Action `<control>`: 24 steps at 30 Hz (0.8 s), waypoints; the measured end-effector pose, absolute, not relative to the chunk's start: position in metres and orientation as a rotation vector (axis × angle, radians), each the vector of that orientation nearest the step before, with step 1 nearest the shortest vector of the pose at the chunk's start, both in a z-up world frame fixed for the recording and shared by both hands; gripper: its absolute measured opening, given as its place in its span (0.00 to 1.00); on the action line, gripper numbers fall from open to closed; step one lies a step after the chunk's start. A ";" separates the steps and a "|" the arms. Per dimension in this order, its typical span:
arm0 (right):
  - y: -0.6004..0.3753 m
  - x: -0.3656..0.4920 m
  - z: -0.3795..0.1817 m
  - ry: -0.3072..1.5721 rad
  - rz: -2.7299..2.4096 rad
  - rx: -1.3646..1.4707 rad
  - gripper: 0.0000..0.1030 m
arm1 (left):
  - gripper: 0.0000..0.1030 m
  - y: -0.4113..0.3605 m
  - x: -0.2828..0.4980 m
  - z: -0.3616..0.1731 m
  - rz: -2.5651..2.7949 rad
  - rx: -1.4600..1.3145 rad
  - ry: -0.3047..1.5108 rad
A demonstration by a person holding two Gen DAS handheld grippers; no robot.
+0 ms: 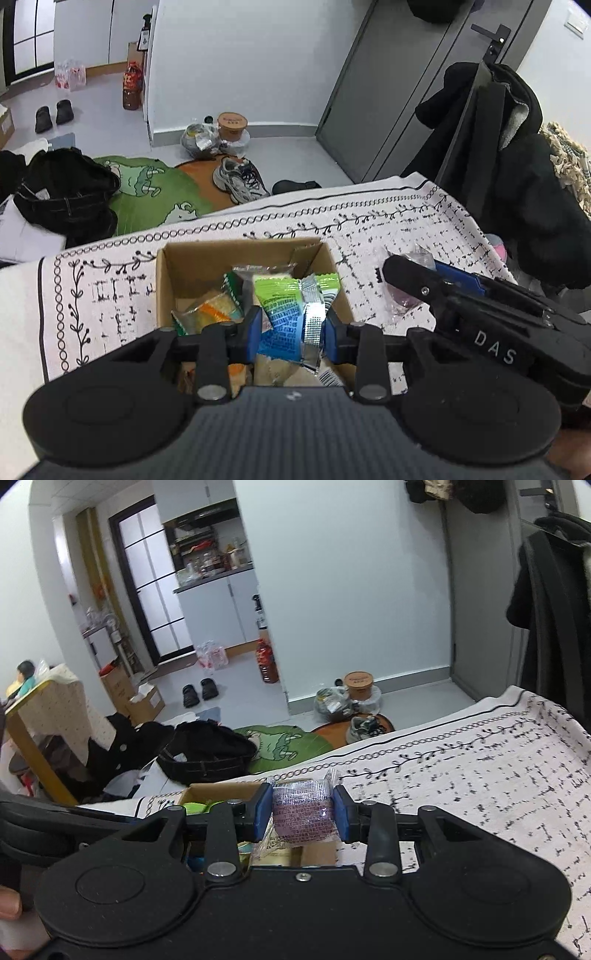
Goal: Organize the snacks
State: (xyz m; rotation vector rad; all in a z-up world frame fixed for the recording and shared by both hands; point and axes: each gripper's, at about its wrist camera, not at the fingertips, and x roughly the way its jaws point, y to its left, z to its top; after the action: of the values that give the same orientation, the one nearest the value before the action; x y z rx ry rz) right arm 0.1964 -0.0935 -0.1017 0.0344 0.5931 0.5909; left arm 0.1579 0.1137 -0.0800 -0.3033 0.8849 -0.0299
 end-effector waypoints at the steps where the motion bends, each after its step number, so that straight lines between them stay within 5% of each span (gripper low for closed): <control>1: -0.092 0.196 -0.102 0.592 0.594 0.033 0.34 | 0.34 0.114 0.158 -0.082 -0.032 -0.298 0.886; 9: -0.081 0.200 -0.111 0.608 0.582 0.009 0.34 | 0.53 0.132 0.156 -0.091 -0.022 -0.326 0.884; 15: -0.070 0.201 -0.107 0.580 0.624 0.029 0.35 | 0.56 0.148 0.155 -0.085 0.031 -0.335 0.856; 18: -0.068 0.203 -0.106 0.578 0.653 0.035 0.40 | 0.59 0.156 0.156 -0.082 0.069 -0.332 0.848; 20: -0.071 0.203 -0.106 0.584 0.656 0.040 0.53 | 0.60 0.158 0.155 -0.081 0.084 -0.338 0.852; 24: -0.082 0.203 -0.103 0.586 0.634 0.053 0.57 | 0.66 0.156 0.153 -0.081 0.090 -0.322 0.872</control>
State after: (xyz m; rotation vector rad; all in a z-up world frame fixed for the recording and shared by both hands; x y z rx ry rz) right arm 0.2033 -0.0818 -0.1033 0.0529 0.5863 0.6340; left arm 0.1534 0.1558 -0.0805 -0.3217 0.8719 0.0895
